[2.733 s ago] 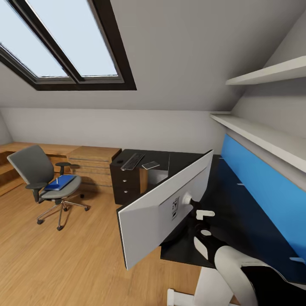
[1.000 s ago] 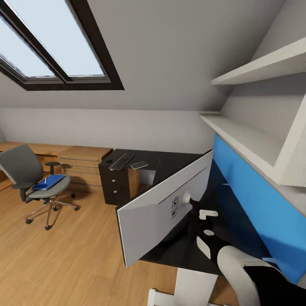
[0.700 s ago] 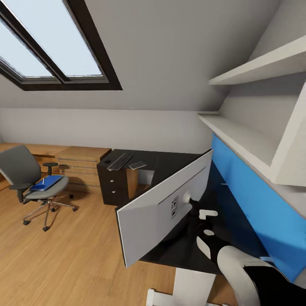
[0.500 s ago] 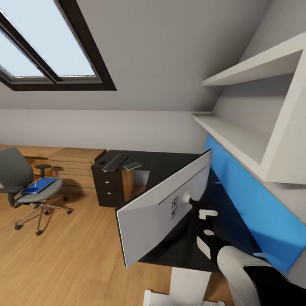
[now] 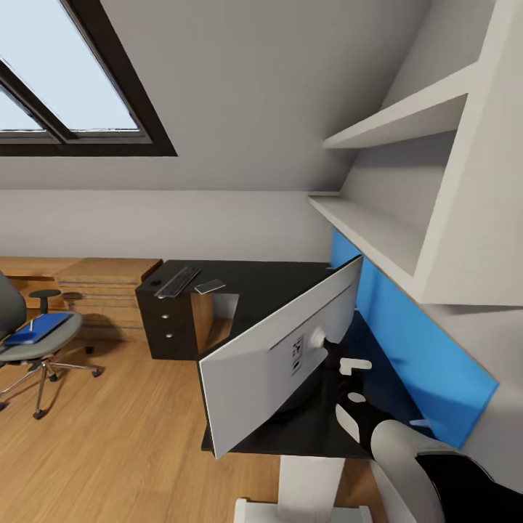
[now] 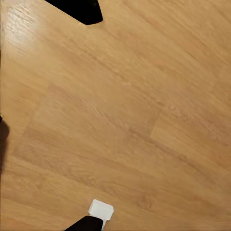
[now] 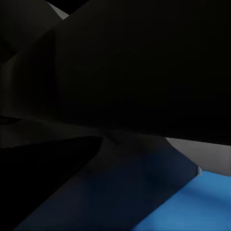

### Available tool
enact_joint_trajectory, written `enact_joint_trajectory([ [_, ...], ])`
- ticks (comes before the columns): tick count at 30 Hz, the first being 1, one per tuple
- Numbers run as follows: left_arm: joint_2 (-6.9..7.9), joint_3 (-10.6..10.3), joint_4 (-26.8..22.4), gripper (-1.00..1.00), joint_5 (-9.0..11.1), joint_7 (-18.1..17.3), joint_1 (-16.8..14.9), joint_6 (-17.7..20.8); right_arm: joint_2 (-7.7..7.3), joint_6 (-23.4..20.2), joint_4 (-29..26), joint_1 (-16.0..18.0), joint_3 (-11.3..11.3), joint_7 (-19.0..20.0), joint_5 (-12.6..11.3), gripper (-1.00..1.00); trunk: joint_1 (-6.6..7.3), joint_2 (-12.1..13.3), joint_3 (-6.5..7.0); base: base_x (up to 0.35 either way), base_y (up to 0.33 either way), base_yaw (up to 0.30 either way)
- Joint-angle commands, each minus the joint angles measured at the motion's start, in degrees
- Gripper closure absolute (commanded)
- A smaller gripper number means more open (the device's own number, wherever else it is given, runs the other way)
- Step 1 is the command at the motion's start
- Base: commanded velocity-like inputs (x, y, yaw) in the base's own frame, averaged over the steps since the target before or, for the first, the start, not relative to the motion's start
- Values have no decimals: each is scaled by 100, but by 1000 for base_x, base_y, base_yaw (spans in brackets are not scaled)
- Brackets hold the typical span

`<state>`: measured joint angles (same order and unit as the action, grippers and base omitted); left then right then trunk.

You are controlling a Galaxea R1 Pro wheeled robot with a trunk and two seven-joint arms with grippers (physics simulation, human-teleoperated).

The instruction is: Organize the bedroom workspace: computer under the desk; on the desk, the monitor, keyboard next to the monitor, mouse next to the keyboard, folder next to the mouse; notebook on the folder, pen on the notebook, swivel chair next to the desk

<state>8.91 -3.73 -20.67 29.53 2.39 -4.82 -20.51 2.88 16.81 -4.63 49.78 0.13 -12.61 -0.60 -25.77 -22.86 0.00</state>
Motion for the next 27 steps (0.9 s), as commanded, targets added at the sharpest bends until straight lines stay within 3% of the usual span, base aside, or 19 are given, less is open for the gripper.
enact_joint_trajectory([
  [1, 22, 63, 2, -100, 27, 23, -1, -7, 2, 24, -7, 6, -4, -14, 17, 100, -1, -6, -1, 0, 0, -21],
  [4, 92, 446, -28, -100, 27, 22, -1, 144, 2, 24, -10, 5, -4, -14, 16, 100, -1, -6, 0, 0, 0, -10],
  [10, 269, 669, -499, -100, 41, 12, -1, 719, 3, 24, -11, 7, -9, -21, 16, 100, -1, -6, 0, 0, 0, -3],
  [11, 471, 983, -1079, -100, 283, -6, -1, 1534, 3, 24, -11, 6, -12, -22, 16, 100, -1, -6, 0, 0, 0, 0],
  [15, 565, 1128, -1991, -100, 531, -10, -1, 2526, 3, 24, -11, 5, -13, -22, 16, 100, -1, -6, 0, 0, 0, 0],
  [16, 607, 1728, -5204, -100, 1026, 9, -1, 5009, -10, 171, 11, 8, -13, -23, 23, 100, -1, -6, 0, 0, 0, 0],
  [17, 588, 1851, -5663, -100, 1038, 18, -1, 5203, -17, 178, 11, 10, -13, -23, 22, 100, -1, -6, 0, 0, 0, 0],
  [18, 268, 2051, -6252, -100, 1037, 28, -1, 5421, -54, 186, 4, 7, -13, -23, 19, 100, -1, -6, 0, 0, 0, 0],
  [20, 87, 2142, -6483, -100, 998, 26, -1, 5512, -72, 185, 0, 6, -15, -23, 17, 100, -1, -6, 0, 0, 0, 0],
  [27, -30, 2222, -6632, -100, 961, 25, -1, 5571, -84, 194, -4, 5, -13, -23, 17, 100, -1, -6, 0, 0, 0, 0],
])
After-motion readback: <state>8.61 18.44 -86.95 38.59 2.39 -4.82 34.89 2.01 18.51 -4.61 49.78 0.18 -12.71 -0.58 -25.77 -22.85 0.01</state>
